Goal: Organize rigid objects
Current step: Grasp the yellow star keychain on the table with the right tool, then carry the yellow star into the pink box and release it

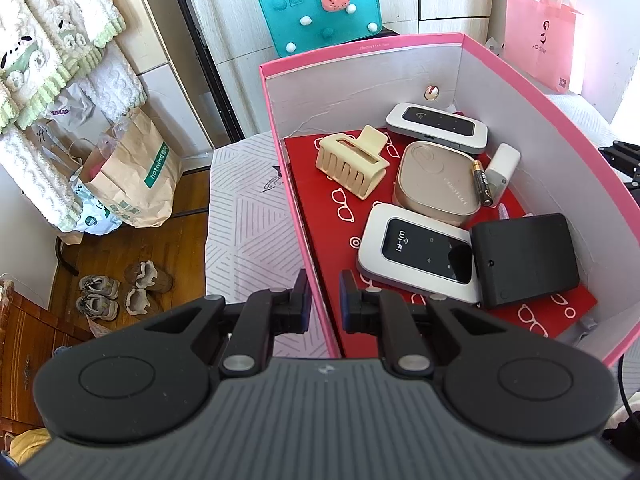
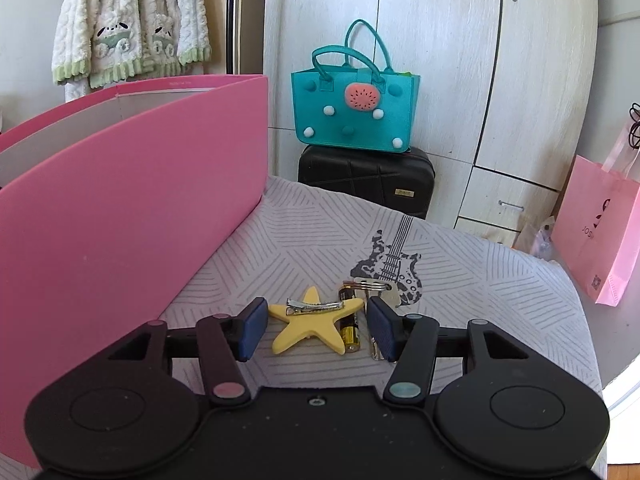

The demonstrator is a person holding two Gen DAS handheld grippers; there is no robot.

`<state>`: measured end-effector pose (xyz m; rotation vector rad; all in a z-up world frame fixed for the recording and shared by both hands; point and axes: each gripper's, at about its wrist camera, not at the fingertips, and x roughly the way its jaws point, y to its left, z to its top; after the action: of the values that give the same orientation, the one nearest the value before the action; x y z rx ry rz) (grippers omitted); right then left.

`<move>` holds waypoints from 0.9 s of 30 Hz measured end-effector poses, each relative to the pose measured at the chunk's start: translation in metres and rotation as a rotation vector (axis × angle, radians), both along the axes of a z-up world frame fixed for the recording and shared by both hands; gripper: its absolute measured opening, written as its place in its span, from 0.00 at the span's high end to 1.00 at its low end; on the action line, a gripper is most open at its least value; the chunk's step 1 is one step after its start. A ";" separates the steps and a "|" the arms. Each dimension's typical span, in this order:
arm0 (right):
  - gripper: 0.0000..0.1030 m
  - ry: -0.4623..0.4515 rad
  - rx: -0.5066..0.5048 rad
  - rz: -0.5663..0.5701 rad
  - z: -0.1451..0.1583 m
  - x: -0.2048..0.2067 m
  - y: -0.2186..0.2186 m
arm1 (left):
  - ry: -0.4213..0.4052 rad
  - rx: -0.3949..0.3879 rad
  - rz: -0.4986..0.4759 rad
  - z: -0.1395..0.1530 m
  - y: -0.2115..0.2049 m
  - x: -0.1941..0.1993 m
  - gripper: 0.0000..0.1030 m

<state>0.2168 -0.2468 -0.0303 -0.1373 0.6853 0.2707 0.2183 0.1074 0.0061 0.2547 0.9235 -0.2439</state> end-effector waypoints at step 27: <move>0.55 -0.037 0.157 0.016 0.045 -0.025 -0.010 | 0.023 -0.018 0.006 0.003 0.005 -0.004 0.90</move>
<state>0.1917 -0.2568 0.0142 0.0020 0.6238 0.3358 0.2145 0.1125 0.0096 0.2329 0.9442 -0.2496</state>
